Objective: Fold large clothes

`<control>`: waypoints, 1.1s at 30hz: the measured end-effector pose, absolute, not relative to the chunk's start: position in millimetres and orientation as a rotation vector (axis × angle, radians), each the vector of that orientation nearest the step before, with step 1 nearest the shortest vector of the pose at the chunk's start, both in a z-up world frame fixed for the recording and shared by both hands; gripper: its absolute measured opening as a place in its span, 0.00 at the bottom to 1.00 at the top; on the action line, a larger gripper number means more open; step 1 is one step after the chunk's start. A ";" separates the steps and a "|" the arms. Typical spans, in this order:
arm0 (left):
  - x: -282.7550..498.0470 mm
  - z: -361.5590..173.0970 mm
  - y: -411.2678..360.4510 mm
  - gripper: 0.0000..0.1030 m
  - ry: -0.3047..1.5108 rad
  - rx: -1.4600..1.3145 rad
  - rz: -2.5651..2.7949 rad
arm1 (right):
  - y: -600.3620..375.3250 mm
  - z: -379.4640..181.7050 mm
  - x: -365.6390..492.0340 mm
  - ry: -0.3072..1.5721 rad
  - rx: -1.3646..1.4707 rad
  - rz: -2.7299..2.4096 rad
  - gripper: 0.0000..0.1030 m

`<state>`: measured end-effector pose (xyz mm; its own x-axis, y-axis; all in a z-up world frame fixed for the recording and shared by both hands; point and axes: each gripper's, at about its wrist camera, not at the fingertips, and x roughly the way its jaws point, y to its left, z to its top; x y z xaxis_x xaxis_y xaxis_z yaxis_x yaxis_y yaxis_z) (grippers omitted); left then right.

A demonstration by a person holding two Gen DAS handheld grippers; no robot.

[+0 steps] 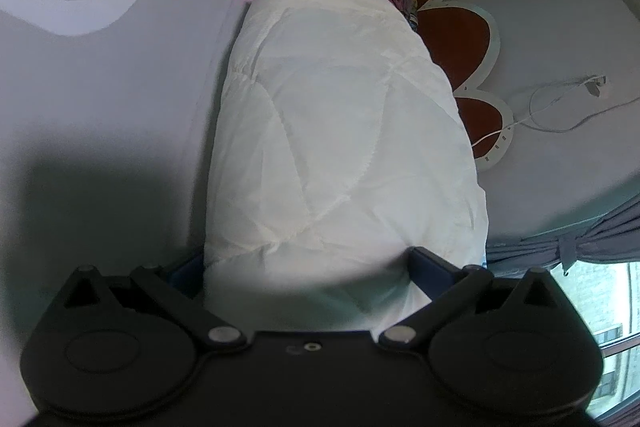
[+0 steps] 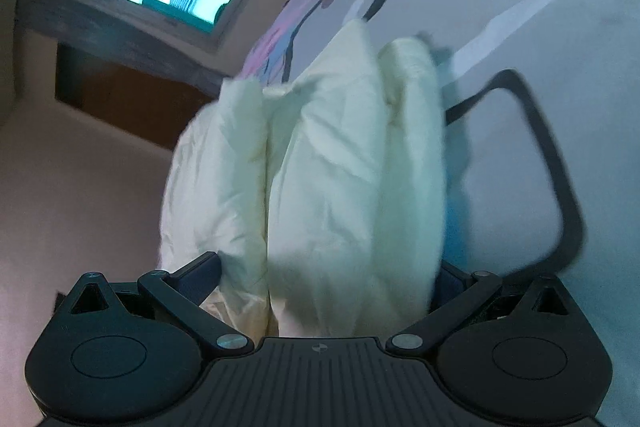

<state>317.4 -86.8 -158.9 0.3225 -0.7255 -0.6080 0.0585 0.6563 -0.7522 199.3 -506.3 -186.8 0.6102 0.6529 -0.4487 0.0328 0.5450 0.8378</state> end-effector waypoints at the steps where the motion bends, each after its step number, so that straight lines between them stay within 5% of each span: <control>1: 317.8 -159.4 -88.4 1.00 1.135 -0.704 -0.574 | -504.7 -187.1 202.4 0.860 0.943 0.433 1.00; 7: 319.9 -159.2 -103.7 0.98 1.116 -0.658 -0.592 | -500.3 -188.0 209.0 0.872 0.910 0.462 0.98; 11: 314.7 -151.5 -115.2 0.95 1.088 -0.573 -0.585 | -495.9 -187.6 216.2 0.898 0.896 0.483 0.77; 16: 306.8 -140.2 -121.2 0.87 1.065 -0.513 -0.562 | -495.1 -186.1 218.8 0.911 0.874 0.508 0.68; 33: 293.6 -88.8 -127.8 0.80 0.957 -0.329 -0.691 | -472.2 -149.4 208.9 0.811 0.770 0.528 0.64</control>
